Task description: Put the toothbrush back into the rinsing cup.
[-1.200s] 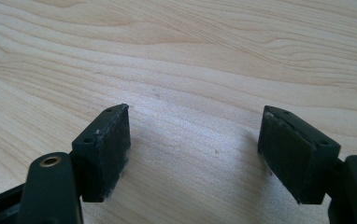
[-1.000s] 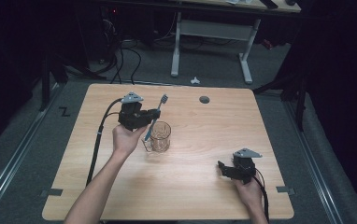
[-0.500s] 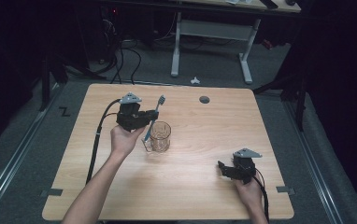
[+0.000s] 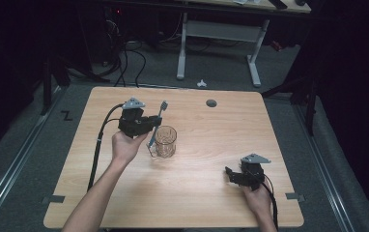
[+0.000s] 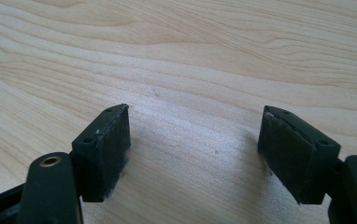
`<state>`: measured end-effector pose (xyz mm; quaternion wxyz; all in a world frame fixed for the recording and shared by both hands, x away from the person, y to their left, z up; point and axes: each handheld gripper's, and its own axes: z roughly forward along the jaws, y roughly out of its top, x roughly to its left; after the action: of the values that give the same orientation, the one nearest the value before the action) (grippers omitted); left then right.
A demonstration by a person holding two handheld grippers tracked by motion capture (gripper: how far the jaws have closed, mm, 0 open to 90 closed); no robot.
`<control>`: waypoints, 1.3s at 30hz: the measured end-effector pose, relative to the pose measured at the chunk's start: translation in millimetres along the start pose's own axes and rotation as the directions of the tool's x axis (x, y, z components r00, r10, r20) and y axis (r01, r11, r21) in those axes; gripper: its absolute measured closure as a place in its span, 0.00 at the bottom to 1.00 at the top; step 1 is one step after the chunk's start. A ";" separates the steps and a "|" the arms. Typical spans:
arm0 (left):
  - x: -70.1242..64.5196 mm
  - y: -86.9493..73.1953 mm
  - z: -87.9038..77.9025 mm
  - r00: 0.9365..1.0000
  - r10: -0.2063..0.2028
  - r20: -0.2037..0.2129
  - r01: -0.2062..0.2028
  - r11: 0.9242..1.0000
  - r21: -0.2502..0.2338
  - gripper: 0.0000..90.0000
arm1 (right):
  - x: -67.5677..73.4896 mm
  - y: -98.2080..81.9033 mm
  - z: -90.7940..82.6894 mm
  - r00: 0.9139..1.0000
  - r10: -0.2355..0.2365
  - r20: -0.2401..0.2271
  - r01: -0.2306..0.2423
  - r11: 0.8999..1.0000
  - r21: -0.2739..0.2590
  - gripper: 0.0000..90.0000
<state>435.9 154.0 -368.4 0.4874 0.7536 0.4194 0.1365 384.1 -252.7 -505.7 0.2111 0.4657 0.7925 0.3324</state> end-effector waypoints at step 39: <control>2.1 -14.4 -6.8 1.000 0.013 -0.008 -0.013 0.999 0.032 0.88 | 0.0 0.0 0.0 1.000 0.000 0.000 0.000 1.000 0.000 0.28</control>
<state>425.8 162.4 -377.7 0.4726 0.7635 0.4187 0.1357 384.1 -252.7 -505.7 0.2109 0.4656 0.7925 0.3326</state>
